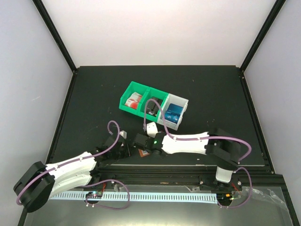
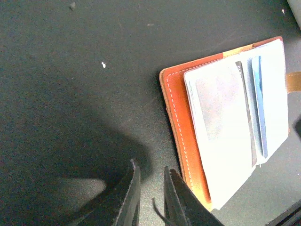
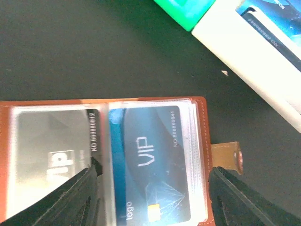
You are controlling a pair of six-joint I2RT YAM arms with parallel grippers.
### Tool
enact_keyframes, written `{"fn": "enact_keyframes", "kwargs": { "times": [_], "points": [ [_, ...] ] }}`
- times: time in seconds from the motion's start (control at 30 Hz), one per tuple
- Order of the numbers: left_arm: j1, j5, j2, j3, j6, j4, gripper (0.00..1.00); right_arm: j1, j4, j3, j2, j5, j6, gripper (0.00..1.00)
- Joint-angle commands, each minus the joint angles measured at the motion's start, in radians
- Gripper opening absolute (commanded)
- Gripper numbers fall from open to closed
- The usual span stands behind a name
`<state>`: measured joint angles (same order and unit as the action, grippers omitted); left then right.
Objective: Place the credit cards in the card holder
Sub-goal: Insert the credit card into the card holder.
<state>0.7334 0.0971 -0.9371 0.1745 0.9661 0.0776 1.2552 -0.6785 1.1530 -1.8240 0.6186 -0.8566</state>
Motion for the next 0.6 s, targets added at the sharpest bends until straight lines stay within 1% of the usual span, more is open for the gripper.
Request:
{"fn": "enact_keyframes", "kwargs": {
  "times": [0.0, 0.07, 0.17, 0.27, 0.37, 0.57],
  "points": [
    [-0.009, -0.014, 0.017, 0.009, -0.017, 0.06, 0.19, -0.035, 0.148, -0.061, 0.131, -0.101, 0.037, 0.66],
    [-0.011, 0.002, 0.024, 0.005, -0.019, 0.043, 0.25, -0.056, 0.176, -0.088, 0.161, -0.148, 0.046, 0.67],
    [-0.012, 0.046, 0.023, -0.001, -0.021, 0.011, 0.38, -0.083, 0.207, -0.117, 0.197, -0.214, 0.058, 0.69],
    [-0.013, 0.075, 0.015, 0.0, -0.017, -0.003, 0.45, -0.106, 0.247, -0.157, 0.227, -0.276, 0.066, 0.7],
    [-0.016, 0.095, 0.004, -0.003, -0.005, -0.017, 0.5, -0.125, 0.282, -0.204, 0.245, -0.325, 0.065, 0.69],
    [-0.026, 0.154, -0.042, -0.026, 0.037, -0.102, 0.53, -0.154, 0.296, -0.269, 0.209, -0.346, 0.042, 0.66]
  ]
}}
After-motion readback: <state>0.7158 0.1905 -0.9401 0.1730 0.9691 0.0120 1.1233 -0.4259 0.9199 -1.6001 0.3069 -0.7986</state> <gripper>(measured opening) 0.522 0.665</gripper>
